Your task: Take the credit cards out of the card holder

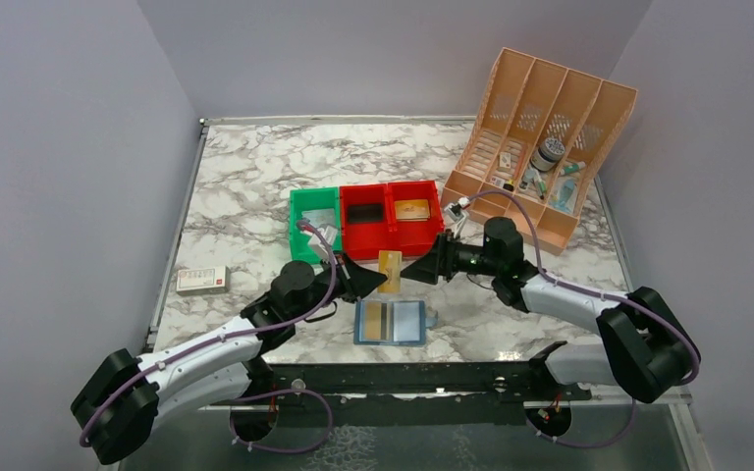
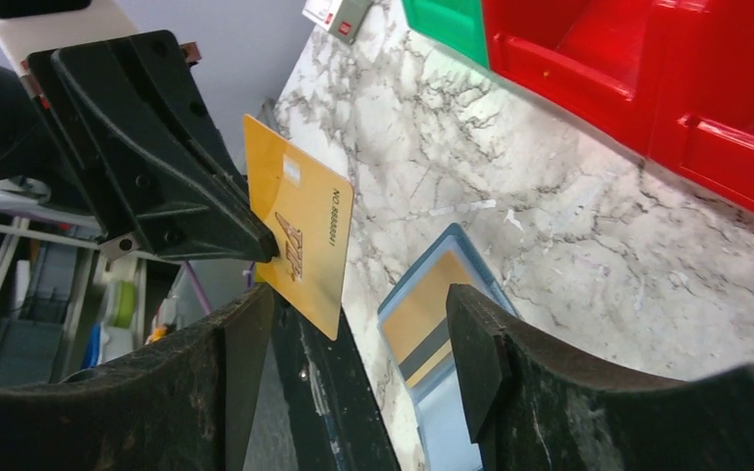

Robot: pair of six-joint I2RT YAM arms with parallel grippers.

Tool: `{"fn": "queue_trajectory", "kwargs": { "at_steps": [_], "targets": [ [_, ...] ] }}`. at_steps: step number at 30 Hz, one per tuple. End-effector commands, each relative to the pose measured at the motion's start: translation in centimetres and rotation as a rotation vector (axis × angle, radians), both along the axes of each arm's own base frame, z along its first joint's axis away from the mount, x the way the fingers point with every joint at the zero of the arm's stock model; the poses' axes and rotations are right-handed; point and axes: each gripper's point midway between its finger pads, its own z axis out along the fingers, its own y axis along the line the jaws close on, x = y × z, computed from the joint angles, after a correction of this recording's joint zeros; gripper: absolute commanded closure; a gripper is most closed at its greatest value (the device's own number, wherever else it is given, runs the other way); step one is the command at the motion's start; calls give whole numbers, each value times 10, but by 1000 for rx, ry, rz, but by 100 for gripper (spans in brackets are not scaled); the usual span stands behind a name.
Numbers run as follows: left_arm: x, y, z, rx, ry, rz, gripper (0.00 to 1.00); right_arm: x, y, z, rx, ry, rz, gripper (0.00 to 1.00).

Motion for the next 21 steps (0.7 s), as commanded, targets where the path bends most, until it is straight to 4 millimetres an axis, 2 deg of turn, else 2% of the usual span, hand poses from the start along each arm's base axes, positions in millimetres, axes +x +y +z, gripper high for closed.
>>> {"fn": "queue_trajectory", "kwargs": {
  "at_steps": [1, 5, 11, 16, 21],
  "targets": [
    [-1, 0, 20, -96, -34, -8, 100, -9, 9, 19, 82, -36, 97, 36],
    [-4, -2, 25, -121, -37, -27, 100, -15, 12, 24, 114, -33, 143, 46],
    [-8, -6, 34, -149, -49, -66, 100, -16, 13, 32, 139, -29, 151, 53],
    [-11, -10, 37, -157, -47, -101, 100, -22, 14, 40, 173, -33, 187, 68],
    [-13, -10, 39, -170, -48, -109, 100, -29, 14, 45, 197, -37, 222, 75]
  ]
}}
